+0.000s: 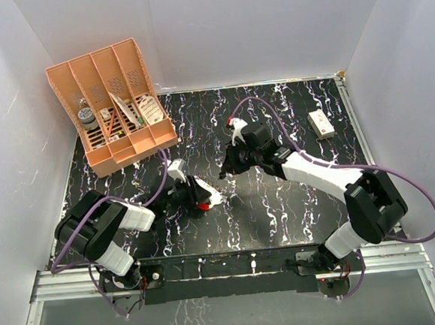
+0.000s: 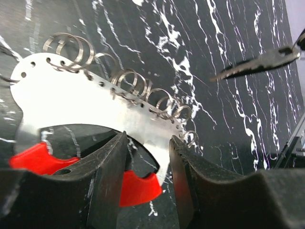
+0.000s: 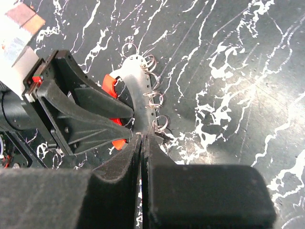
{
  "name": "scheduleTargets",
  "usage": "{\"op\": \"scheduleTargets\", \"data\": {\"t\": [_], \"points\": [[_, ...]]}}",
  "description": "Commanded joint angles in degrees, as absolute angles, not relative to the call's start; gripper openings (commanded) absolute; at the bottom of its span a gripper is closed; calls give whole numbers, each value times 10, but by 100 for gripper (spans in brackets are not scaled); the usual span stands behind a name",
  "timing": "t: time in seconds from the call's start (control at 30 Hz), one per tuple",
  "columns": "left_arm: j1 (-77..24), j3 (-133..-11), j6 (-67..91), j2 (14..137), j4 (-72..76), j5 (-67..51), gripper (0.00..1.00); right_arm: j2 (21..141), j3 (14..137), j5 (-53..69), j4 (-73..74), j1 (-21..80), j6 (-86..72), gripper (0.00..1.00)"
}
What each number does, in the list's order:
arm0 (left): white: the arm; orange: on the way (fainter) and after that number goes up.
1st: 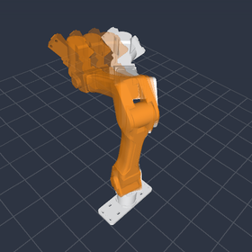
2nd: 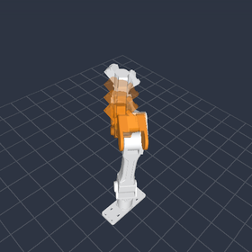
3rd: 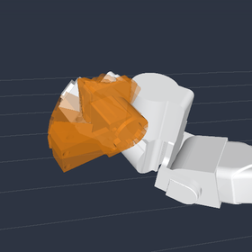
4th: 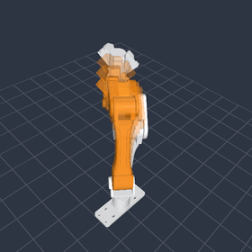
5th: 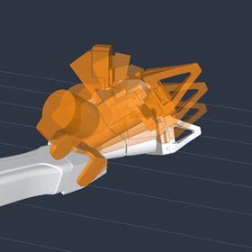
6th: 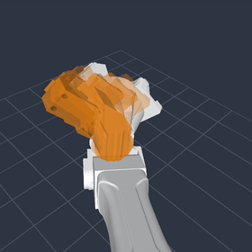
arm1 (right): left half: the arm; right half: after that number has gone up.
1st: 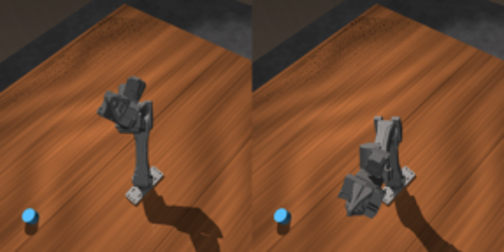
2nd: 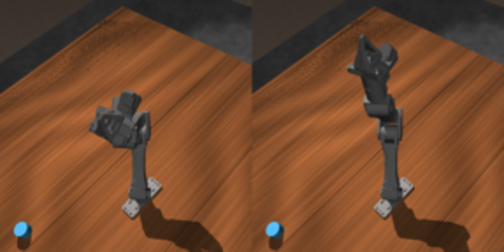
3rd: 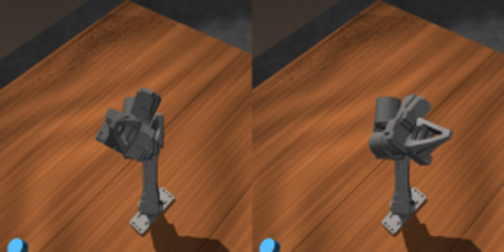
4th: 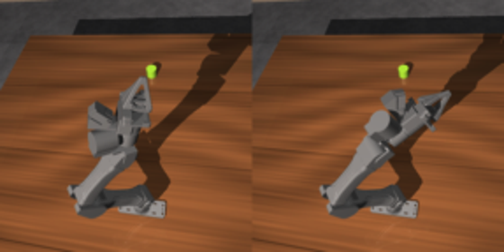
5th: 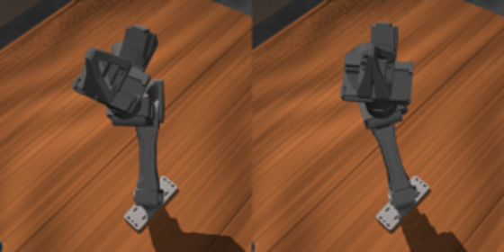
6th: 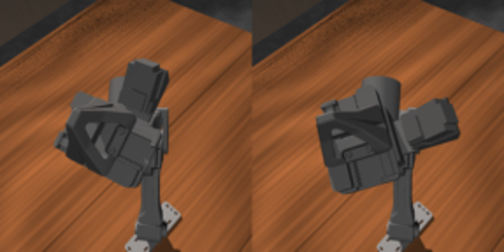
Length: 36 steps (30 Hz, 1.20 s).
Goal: Put the keys on the keyring
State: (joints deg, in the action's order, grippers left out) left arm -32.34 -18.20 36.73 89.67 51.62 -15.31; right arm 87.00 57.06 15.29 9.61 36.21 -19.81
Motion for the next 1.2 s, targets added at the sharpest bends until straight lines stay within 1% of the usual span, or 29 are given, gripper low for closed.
{"op": "scheduleTargets", "data": {"t": [0.0,0.33,0.87,0.97,1.17], "points": [[-362,-188,375,886,494,-124,40,823,552,143,101,347,-182,0],[-426,-198,400,916,496,-96,39,747,513,152,103,302,-177,0],[-554,-306,426,1001,483,-47,39,665,472,157,132,269,-160,0],[-557,-316,418,979,474,-37,39,653,469,154,146,265,-150,0],[-557,-347,366,849,355,20,42,635,453,160,146,264,-146,0]]}}
